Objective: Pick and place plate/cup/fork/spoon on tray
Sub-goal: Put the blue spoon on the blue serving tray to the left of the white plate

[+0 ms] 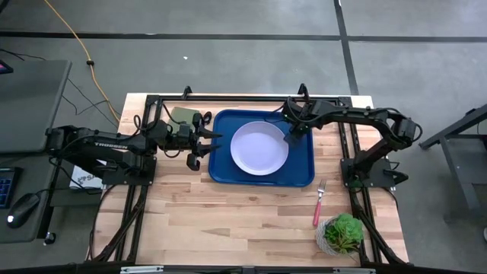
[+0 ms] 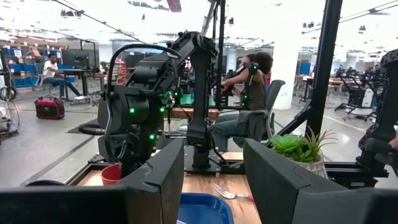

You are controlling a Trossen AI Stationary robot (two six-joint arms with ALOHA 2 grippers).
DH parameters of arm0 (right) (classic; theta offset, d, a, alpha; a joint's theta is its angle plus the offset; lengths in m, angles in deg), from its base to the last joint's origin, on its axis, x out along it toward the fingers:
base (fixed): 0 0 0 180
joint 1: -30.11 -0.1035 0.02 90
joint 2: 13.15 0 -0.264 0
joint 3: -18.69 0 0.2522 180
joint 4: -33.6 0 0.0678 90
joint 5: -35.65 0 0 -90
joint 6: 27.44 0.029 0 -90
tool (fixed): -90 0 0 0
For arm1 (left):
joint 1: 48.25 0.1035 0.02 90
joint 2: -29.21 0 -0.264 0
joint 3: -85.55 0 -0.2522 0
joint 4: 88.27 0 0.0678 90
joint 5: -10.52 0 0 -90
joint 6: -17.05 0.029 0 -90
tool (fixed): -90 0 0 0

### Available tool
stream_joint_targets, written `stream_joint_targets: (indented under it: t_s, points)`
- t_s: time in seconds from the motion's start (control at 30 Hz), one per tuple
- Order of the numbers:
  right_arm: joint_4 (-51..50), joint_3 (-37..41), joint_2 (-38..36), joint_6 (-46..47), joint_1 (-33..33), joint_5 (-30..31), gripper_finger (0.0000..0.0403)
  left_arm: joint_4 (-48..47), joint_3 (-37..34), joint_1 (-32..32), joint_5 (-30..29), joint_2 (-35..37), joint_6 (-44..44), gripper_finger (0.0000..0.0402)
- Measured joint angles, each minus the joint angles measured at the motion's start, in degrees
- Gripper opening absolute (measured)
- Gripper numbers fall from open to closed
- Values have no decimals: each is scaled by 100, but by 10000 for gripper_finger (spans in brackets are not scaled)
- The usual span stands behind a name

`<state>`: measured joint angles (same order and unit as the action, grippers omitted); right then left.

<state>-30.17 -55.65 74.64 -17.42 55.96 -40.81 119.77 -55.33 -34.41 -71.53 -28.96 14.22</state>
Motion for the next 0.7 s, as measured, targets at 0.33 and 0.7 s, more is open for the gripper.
stream_joint_targets:
  t_s: [0.33,0.7]
  points:
    - [-1017,-1174,-16,-118,-3,238,180,-86,0,0,0,-2,2,145]
    - [-547,-716,-1713,49,-857,431,181,-323,0,0,0,-2,-23,145]
